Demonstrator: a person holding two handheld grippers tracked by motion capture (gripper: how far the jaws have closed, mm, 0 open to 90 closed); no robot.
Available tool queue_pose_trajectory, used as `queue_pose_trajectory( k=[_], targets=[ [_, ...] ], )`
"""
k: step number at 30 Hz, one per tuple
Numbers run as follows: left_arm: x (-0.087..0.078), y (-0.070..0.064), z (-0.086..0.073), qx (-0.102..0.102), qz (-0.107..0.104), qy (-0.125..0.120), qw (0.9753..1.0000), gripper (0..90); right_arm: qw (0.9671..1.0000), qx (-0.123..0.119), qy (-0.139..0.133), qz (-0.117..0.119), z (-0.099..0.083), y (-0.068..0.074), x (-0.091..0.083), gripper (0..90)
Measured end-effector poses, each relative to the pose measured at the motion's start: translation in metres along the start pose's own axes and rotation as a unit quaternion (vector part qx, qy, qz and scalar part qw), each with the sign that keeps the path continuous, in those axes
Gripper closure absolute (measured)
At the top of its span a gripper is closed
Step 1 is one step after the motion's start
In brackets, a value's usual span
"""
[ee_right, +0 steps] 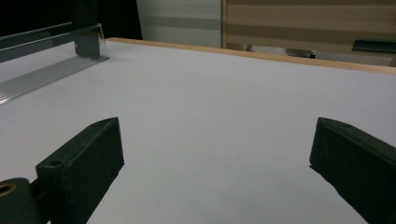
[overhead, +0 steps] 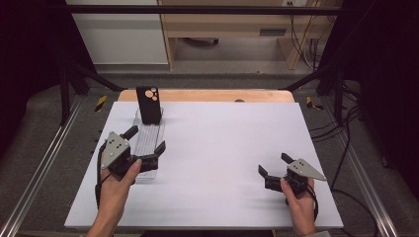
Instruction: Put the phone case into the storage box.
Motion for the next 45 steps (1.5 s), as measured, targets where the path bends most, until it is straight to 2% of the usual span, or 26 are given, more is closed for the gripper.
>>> queue_pose_trajectory(
  k=[5,11,30,34,41,45],
  targets=[
    [-0.008,0.008,-0.002,-0.005,0.005,-0.007,1.0,0.9,1.0,-0.001,-0.001,0.002,0.0,0.001,0.0,3.1],
    [-0.016,0.015,-0.003,-0.001,0.009,-0.01,0.9999,0.9,1.0,-0.005,-0.004,0.002,0.001,0.003,-0.001,3.1],
    [-0.039,0.032,-0.008,0.001,0.027,-0.022,0.9994,1.0,0.9999,-0.013,-0.006,0.002,0.001,0.005,-0.004,3.1],
    [-0.043,0.036,-0.009,0.006,0.036,-0.019,0.9992,1.2,0.9999,-0.013,-0.007,0.002,0.001,0.006,-0.004,3.1],
    [-0.049,0.04,-0.014,0.031,0.046,-0.012,0.9984,1.2,0.9999,-0.016,-0.006,0.001,0.001,0.005,-0.006,3.1],
    [-0.051,0.042,-0.015,0.03,0.05,-0.016,0.9981,1.3,0.9999,-0.016,-0.006,-0.001,0.001,0.003,-0.008,3.1]
  ],
)
Point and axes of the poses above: each handheld gripper's, and its own axes: x roughly forward along the jaws, z roughly out of its top, y roughly to its left, the point moved 3 cm from there along x, roughly forward along the jaws, and after that the axes turned 9 degrees about -x, right-handed, at the moved point
